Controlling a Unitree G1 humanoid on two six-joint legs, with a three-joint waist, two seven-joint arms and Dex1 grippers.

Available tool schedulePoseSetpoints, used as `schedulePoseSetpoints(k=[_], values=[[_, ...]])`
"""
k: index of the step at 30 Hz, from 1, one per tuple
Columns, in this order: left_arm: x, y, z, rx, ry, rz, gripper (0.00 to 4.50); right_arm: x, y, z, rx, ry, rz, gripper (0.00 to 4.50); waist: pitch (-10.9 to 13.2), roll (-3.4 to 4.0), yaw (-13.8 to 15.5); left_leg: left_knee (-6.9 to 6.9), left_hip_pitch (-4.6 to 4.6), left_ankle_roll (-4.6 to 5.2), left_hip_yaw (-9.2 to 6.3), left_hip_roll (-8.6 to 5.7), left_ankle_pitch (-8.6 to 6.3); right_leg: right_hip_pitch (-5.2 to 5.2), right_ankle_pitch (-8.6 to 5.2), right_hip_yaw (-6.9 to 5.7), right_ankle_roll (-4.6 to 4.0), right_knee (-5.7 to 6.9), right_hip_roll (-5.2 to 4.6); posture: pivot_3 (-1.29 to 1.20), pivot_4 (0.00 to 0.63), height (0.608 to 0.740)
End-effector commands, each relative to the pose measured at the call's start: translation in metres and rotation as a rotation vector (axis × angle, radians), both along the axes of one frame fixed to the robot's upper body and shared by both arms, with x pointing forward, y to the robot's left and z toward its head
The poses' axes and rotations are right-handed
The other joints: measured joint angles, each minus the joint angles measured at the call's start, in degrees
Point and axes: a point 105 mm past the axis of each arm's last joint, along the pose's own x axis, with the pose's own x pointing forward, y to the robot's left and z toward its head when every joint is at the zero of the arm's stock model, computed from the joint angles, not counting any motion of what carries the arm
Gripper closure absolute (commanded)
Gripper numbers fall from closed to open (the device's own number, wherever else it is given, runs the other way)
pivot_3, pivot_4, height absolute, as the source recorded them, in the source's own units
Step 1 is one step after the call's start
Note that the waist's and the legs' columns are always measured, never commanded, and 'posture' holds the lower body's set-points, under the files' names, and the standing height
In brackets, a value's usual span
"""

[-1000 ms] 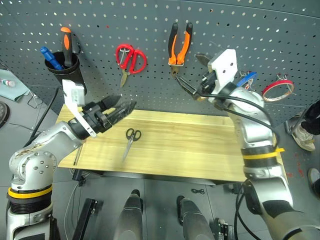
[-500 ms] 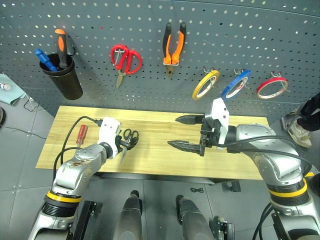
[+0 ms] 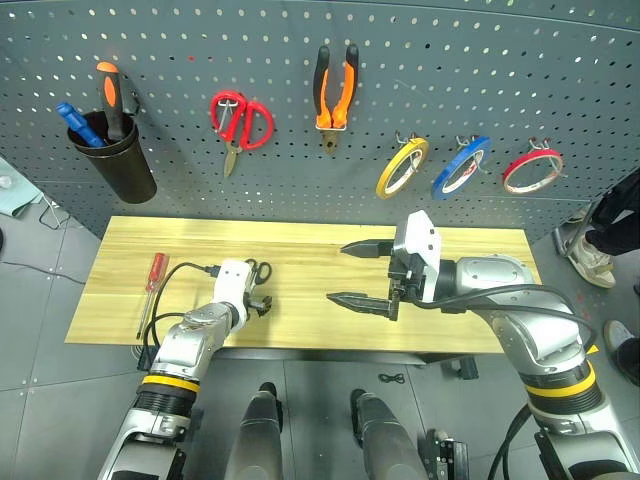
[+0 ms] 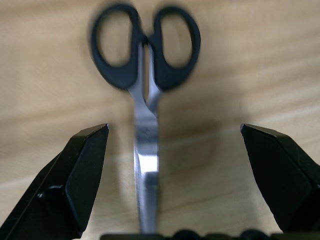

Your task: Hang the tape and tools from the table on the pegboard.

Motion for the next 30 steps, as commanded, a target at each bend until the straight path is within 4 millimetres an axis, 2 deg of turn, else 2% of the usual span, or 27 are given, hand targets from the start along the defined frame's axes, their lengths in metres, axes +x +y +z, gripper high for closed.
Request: schedulePoseSetpoints(k=[1, 4, 12, 15, 18, 22, 25, 28, 30], values=[[0.000, 0.011, -0.007, 0.050, 0.016, 0.033, 0.00, -0.005, 0.003, 0.012, 0.011, -0.049, 0.020, 0.01, 0.00, 0.00, -0.19, 0.01, 0.00, 0.00, 0.00, 0.00, 0.00, 0.00, 0.00, 0.00, 0.01, 0.00, 0.00, 0.03, 0.341, 0.739], [-0.003, 0.014, -0.009, 0.057, 0.029, 0.041, 0.79, -0.005, 0.003, 0.012, 0.013, -0.049, 0.019, 0.00, 0.01, 0.00, -0.54, 0.02, 0.01, 0.00, 0.00, 0.00, 0.00, 0.03, -0.03, 0.00, 0.06, 0.00, 0.00, 0.03, 0.357, 0.739], [-0.010, 0.013, -0.010, 0.041, 0.040, 0.029, 4.39, -0.005, 0.005, 0.010, 0.018, -0.046, 0.016, 0.00, 0.02, 0.01, -0.97, 0.00, 0.04, 0.00, -0.01, 0.00, 0.00, 0.04, -0.05, 0.01, 0.09, 0.00, 0.00, 0.04, 0.367, 0.739], [-0.011, 0.013, -0.007, 0.041, 0.025, 0.021, 4.39, -0.003, 0.004, 0.009, 0.017, -0.049, 0.006, 0.00, 0.03, 0.01, -0.98, 0.00, 0.04, 0.00, -0.02, 0.00, 0.00, 0.04, -0.06, 0.01, 0.10, -0.01, 0.00, 0.04, 0.365, 0.739], [-0.009, 0.006, 0.012, 0.041, -0.064, -0.036, 4.39, -0.001, 0.000, 0.010, 0.025, -0.059, -0.026, 0.00, 0.03, 0.01, -1.01, -0.02, 0.04, 0.00, -0.02, 0.00, 0.00, 0.04, -0.07, 0.00, 0.10, -0.02, 0.00, 0.04, 0.353, 0.739], [-0.015, -0.006, 0.059, 0.053, -0.290, -0.155, 4.39, 0.000, -0.010, 0.023, 0.056, -0.122, -0.088, 0.00, 0.06, -0.03, -0.99, -0.06, 0.03, 0.00, -0.02, 0.00, 0.00, 0.02, -0.07, 0.01, 0.10, -0.04, -0.01, 0.05, 0.340, 0.739], [-0.034, -0.017, 0.095, 0.047, -0.446, -0.232, 4.39, -0.004, -0.017, 0.036, 0.072, -0.174, -0.097, 0.00, 0.07, -0.04, -0.96, -0.10, 0.03, -0.01, -0.02, 0.00, 0.00, 0.02, -0.07, 0.01, 0.09, -0.06, -0.02, 0.05, 0.327, 0.739], [-0.045, -0.012, 0.129, 0.004, -0.602, -0.162, 4.39, -0.009, -0.019, 0.052, 0.104, -0.220, -0.086, 0.00, 0.06, -0.04, -0.96, -0.11, 0.02, -0.01, 0.01, -0.03, 0.00, 0.02, -0.07, 0.02, 0.09, -0.11, -0.07, 0.06, 0.317, 0.739], [-0.054, -0.020, 0.151, -0.012, -0.706, -0.179, 4.39, -0.009, -0.017, 0.067, 0.136, -0.256, -0.078, 0.00, 0.06, -0.04, -1.04, -0.09, 0.02, -0.01, -0.01, -0.02, 0.00, 0.02, -0.07, 0.00, 0.10, -0.09, -0.06, 0.06, 0.305, 0.739]])
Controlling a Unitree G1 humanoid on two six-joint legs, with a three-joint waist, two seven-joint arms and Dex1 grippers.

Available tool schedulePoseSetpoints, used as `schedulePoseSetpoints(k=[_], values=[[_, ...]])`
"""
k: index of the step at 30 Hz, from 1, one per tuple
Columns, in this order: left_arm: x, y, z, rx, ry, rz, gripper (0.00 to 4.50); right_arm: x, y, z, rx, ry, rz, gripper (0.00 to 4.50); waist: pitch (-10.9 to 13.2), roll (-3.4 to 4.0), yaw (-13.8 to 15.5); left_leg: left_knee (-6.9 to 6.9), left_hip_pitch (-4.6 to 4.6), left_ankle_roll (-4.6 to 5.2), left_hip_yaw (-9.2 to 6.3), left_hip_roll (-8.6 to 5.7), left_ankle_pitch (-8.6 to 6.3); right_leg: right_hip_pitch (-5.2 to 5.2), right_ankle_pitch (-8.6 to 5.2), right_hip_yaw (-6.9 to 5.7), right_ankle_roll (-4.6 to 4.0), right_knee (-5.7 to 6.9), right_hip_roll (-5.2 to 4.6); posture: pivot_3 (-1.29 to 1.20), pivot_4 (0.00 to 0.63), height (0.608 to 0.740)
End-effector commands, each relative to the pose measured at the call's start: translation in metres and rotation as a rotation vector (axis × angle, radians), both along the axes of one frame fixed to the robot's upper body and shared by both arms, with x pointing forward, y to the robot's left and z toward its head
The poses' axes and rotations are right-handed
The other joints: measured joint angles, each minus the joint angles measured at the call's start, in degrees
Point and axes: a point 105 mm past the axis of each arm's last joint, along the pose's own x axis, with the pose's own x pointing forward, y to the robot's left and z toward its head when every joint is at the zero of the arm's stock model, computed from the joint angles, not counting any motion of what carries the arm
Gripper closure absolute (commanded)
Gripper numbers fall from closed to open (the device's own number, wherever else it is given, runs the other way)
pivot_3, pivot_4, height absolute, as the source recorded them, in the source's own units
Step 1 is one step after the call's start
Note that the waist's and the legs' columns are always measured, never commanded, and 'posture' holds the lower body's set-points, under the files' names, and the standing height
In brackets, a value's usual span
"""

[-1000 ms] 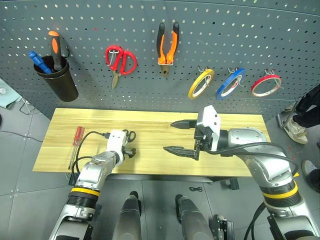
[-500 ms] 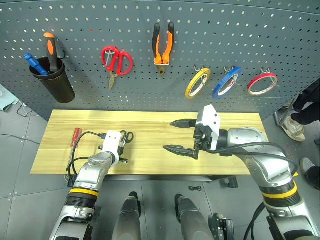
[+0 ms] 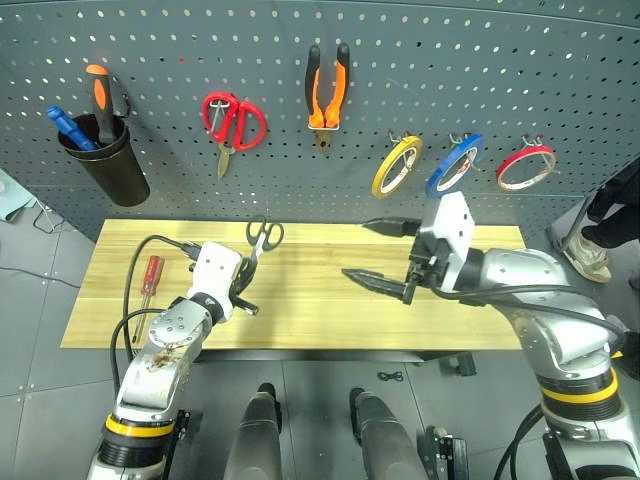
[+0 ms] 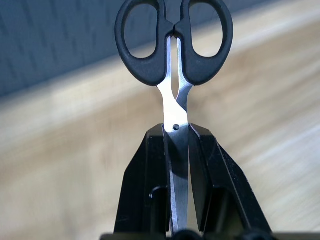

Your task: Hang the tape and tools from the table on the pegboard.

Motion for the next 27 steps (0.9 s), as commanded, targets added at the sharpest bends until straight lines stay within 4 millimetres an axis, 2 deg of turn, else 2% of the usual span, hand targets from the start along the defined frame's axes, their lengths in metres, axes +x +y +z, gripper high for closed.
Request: schedulePoseSetpoints(k=[1, 5, 9, 16, 27], values=[[-0.014, -0.008, 0.050, -0.048, -0.218, -0.014, 4.39, -0.010, 0.005, 0.039, 0.074, -0.136, 0.048, 0.00, 0.00, 0.00, -0.17, 0.00, 0.01, 0.00, 0.00, 0.00, 0.00, 0.00, 0.00, 0.00, 0.00, 0.01, 0.00, 0.06, 0.295, 0.739], [-0.012, -0.010, 0.083, -0.067, -0.356, 0.062, 4.39, -0.005, 0.013, 0.074, 0.170, -0.194, 0.063, 0.00, -0.02, -0.02, -0.09, 0.06, 0.00, 0.03, 0.00, -0.01, 0.05, 0.03, 0.06, 0.00, 0.05, 0.02, 0.00, 0.07, 0.276, 0.739], [-0.009, -0.008, 0.096, -0.087, -0.407, 0.133, 4.39, -0.002, 0.021, 0.091, 0.209, -0.218, 0.077, 0.00, -0.08, -0.04, -0.02, 0.06, 0.00, 0.04, -0.01, -0.02, 0.05, 0.15, 0.07, -0.03, 0.05, -0.07, -0.01, 0.08, 0.274, 0.739], [-0.007, 0.007, 0.101, -0.075, -0.436, 0.222, 4.39, 0.002, 0.021, 0.091, 0.201, -0.221, 0.088, 0.00, -0.08, -0.04, 0.05, -0.01, -0.01, 0.06, -0.01, -0.05, 0.04, 0.15, 0.29, -0.08, -0.33, -0.09, -0.07, 0.09, 0.270, 0.739], [0.002, 0.006, 0.101, -0.105, -0.414, 0.235, 4.39, 0.004, 0.022, 0.087, 0.193, -0.201, 0.086, 0.00, -0.08, -0.04, 0.03, 0.00, -0.01, 0.06, -0.02, -0.05, 0.05, 0.15, 0.29, -0.10, -0.32, -0.06, -0.06, 0.09, 0.273, 0.739]])
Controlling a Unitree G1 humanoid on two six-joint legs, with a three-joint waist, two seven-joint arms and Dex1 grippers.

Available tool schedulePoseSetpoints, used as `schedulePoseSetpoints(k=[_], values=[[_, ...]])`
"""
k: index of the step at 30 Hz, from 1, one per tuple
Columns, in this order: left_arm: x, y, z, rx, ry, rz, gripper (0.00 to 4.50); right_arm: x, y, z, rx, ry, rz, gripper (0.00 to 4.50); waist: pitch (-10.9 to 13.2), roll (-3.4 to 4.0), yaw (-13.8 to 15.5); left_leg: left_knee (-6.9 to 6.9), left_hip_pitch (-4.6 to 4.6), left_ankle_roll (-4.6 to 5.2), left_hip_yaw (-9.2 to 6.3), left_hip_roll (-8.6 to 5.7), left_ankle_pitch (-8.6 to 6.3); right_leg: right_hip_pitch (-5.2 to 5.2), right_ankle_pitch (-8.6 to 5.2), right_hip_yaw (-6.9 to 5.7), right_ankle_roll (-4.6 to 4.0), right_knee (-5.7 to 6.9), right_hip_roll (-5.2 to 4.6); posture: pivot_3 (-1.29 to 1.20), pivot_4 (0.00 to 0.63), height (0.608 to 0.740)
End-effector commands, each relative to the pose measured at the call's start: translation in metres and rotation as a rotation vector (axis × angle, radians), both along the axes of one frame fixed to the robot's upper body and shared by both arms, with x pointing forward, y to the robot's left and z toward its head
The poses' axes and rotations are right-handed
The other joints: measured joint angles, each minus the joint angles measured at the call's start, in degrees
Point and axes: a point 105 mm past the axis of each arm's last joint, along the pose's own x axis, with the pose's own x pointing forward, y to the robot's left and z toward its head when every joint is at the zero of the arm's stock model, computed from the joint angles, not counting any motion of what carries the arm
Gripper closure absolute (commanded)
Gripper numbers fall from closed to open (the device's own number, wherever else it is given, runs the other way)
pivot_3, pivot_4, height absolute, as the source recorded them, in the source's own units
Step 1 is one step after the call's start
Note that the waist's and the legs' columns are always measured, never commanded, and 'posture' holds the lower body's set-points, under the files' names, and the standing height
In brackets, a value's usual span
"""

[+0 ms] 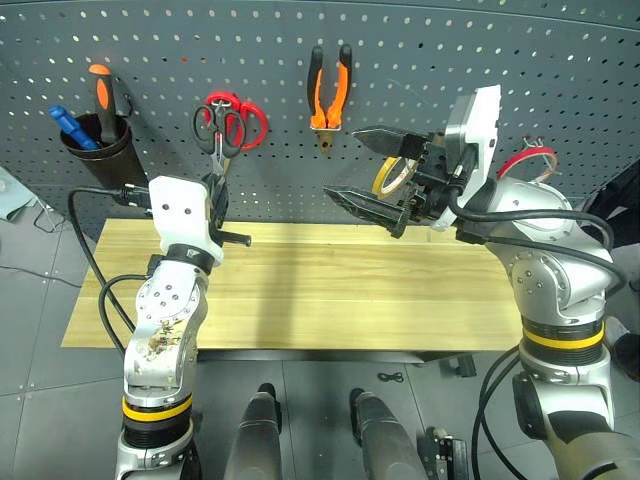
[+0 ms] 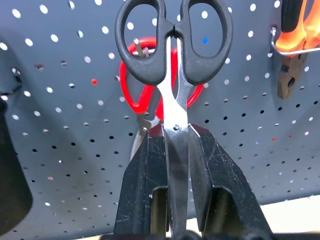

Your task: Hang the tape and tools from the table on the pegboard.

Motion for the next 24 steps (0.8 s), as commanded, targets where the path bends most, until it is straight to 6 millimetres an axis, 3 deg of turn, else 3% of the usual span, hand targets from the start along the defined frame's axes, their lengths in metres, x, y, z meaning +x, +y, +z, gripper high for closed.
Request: schedulePoseSetpoints(k=[1, 10, 14, 23, 24], values=[[-0.003, 0.001, 0.008, -0.006, -0.035, 0.018, 4.39, -0.008, 0.000, 0.010, 0.005, -0.060, 0.015, 0.00, 0.00, 0.00, 0.00, -0.01, 0.00, 0.00, 0.00, 0.00, 0.00, 0.00, 0.00, 0.00, 0.00, 0.00, 0.00, 0.09, 0.273, 0.739], [0.009, -0.005, -0.008, -0.026, 0.070, -0.012, 4.39, -0.007, 0.000, 0.007, -0.014, -0.057, 0.008, 0.00, 0.00, 0.00, 0.02, 0.02, 0.00, 0.00, 0.00, 0.00, 0.00, 0.00, 0.01, 0.00, 0.00, 0.02, 0.00, 0.08, 0.266, 0.739], [0.013, -0.004, -0.005, -0.008, 0.057, 0.004, 4.39, -0.006, 0.000, 0.005, -0.023, -0.055, 0.006, 0.00, -0.01, 0.00, 0.03, 0.03, 0.00, 0.00, 0.00, 0.00, 0.00, 0.00, 0.01, -0.01, -0.01, 0.02, 0.00, 0.08, 0.266, 0.739], [0.022, 0.006, -0.014, 0.010, 0.067, 0.034, 0.10, -0.005, 0.001, -0.001, -0.034, -0.046, -0.003, 0.00, -0.02, 0.00, -0.01, 0.03, 0.00, 0.00, -0.01, 0.00, 0.00, 0.01, 0.02, -0.01, -0.02, 0.03, 0.00, 0.07, 0.263, 0.739], [0.022, 0.007, -0.015, 0.011, 0.069, 0.037, 0.04, -0.005, 0.001, -0.001, -0.035, -0.045, -0.003, 0.00, -0.02, 0.00, -0.03, 0.03, 0.00, 0.00, -0.01, 0.00, 0.00, 0.00, 0.02, -0.02, -0.03, 0.03, 0.00, 0.07, 0.263, 0.739]])
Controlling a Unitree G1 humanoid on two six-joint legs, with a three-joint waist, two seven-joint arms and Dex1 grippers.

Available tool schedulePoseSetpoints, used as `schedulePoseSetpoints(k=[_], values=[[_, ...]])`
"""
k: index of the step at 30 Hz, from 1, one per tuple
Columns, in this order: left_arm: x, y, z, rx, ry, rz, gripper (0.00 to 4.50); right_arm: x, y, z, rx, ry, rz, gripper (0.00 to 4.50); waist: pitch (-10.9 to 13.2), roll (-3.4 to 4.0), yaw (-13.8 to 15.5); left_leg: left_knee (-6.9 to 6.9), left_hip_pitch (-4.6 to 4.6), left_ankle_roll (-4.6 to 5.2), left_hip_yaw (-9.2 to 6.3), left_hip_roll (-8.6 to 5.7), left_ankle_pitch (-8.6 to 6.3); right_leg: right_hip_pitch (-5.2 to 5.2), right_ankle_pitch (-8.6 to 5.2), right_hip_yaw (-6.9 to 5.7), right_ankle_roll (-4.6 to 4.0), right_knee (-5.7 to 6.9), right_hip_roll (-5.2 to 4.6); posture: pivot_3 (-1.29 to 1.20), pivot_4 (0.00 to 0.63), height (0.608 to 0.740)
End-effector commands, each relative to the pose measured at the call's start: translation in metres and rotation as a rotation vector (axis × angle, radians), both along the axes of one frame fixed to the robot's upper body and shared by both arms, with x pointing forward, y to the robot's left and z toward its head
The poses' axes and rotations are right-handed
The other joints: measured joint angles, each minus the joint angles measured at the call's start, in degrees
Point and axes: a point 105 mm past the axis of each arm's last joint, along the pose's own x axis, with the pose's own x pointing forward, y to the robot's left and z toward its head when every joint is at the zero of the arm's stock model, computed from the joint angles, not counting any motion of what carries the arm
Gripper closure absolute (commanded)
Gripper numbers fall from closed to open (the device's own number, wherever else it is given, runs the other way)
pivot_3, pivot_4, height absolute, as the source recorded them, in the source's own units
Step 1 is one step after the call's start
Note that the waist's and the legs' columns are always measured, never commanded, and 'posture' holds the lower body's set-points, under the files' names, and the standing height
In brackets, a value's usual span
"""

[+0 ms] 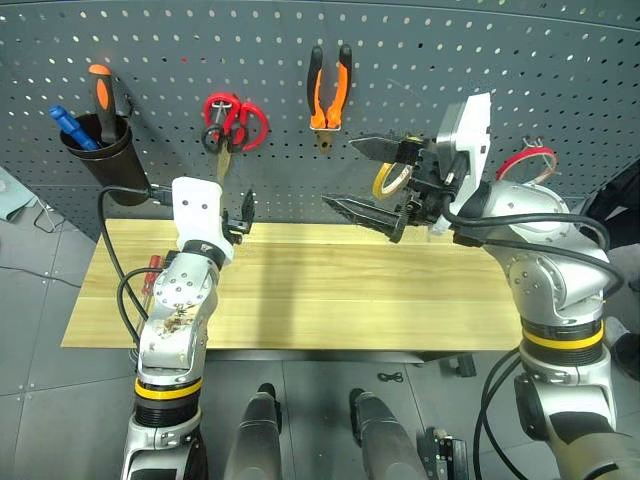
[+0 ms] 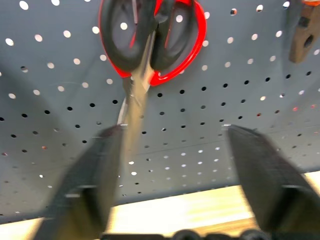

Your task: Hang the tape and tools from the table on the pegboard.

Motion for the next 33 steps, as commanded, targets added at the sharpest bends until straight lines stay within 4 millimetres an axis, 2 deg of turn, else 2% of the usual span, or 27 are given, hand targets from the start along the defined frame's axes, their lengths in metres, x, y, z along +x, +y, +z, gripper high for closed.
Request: schedulePoseSetpoints(k=[1, 5, 9, 12, 14, 16, 18, 22, 24, 33], values=[[-0.004, 0.007, 0.003, 0.024, -0.038, 0.025, 0.04, -0.006, 0.000, 0.007, 0.008, -0.053, 0.002, 0.00, 0.00, 0.00, -0.03, 0.00, 0.00, 0.00, 0.00, 0.00, 0.00, 0.00, 0.00, 0.00, 0.00, 0.00, 0.00, 0.08, 0.266, 0.739], [-0.005, 0.024, -0.020, 0.049, 0.035, 0.063, 0.04, -0.004, 0.002, -0.010, -0.040, -0.016, 0.004, 0.00, 0.00, 0.00, 0.02, -0.01, 0.00, 0.00, 0.00, 0.00, 0.00, 0.00, 0.00, 0.00, 0.00, 0.00, 0.00, 0.09, 0.271, 0.739], [-0.002, 0.068, -0.055, 0.074, 0.201, 0.153, 0.04, -0.008, 0.015, -0.037, -0.135, 0.016, 0.048, 0.00, 0.00, 0.00, -0.12, 0.00, 0.02, 0.00, 0.00, 0.00, 0.00, -0.02, 0.00, 0.00, -0.01, 0.05, 0.00, 0.09, 0.285, 0.739], [0.001, 0.097, -0.071, 0.088, 0.308, 0.195, 0.04, -0.007, 0.025, -0.049, -0.178, 0.038, 0.062, 0.00, 0.00, 0.01, -0.15, -0.01, 0.04, 0.00, 0.00, 0.02, 0.01, -0.07, -0.08, 0.00, 0.13, 0.08, 0.03, 0.10, 0.303, 0.739], [0.005, 0.129, -0.090, 0.103, 0.436, 0.223, 0.04, -0.005, 0.040, -0.060, -0.215, 0.059, 0.065, 0.00, 0.00, 0.00, -0.08, -0.01, 0.04, 0.00, 0.00, 0.02, 0.01, -0.07, -0.17, 0.00, 0.26, 0.08, 0.02, 0.10, 0.311, 0.739], [0.010, 0.153, -0.096, 0.104, 0.489, 0.259, 0.04, -0.006, 0.053, -0.064, -0.224, 0.062, 0.078, 0.00, 0.01, 0.00, -0.12, -0.03, 0.04, 0.00, -0.01, 0.02, 0.02, -0.13, -0.23, -0.01, 0.36, 0.08, 0.04, 0.10, 0.326, 0.739], [0.018, 0.167, -0.099, 0.102, 0.518, 0.271, 0.04, -0.007, 0.063, -0.063, -0.215, 0.061, 0.090, 0.00, 0.05, -0.02, -0.03, -0.05, 0.02, 0.00, -0.01, 0.02, 0.02, -0.18, -0.25, -0.01, 0.35, 0.09, 0.03, 0.10, 0.340, 0.739], [0.029, 0.184, -0.105, 0.085, 0.558, 0.302, 0.04, -0.010, 0.075, -0.058, -0.198, 0.058, 0.105, 0.00, 0.23, -0.09, 0.83, -0.05, -0.06, 0.00, 0.00, 0.02, 0.02, -0.21, -0.26, -0.04, 0.35, 0.09, 0.02, 0.09, 0.376, 0.739], [0.032, 0.186, -0.108, 0.075, 0.568, 0.302, 0.04, -0.010, 0.078, -0.054, -0.187, 0.060, 0.105, 0.00, 0.63, -0.11, 1.02, -0.07, -0.07, 0.00, 0.00, 0.02, 0.02, -0.22, -0.27, -0.04, 0.34, 0.08, 0.02, 0.09, 0.393, 0.739], [0.038, 0.178, -0.130, 0.036, 0.626, 0.219, 0.04, -0.011, 0.071, -0.052, -0.191, 0.100, 0.092, 0.00, 3.93, -0.10, 1.22, -0.03, -0.11, -0.09, -0.03, 0.04, 0.08, -0.44, -0.35, -0.03, 0.28, 0.55, 0.04, 0.07, 0.473, 0.739]])
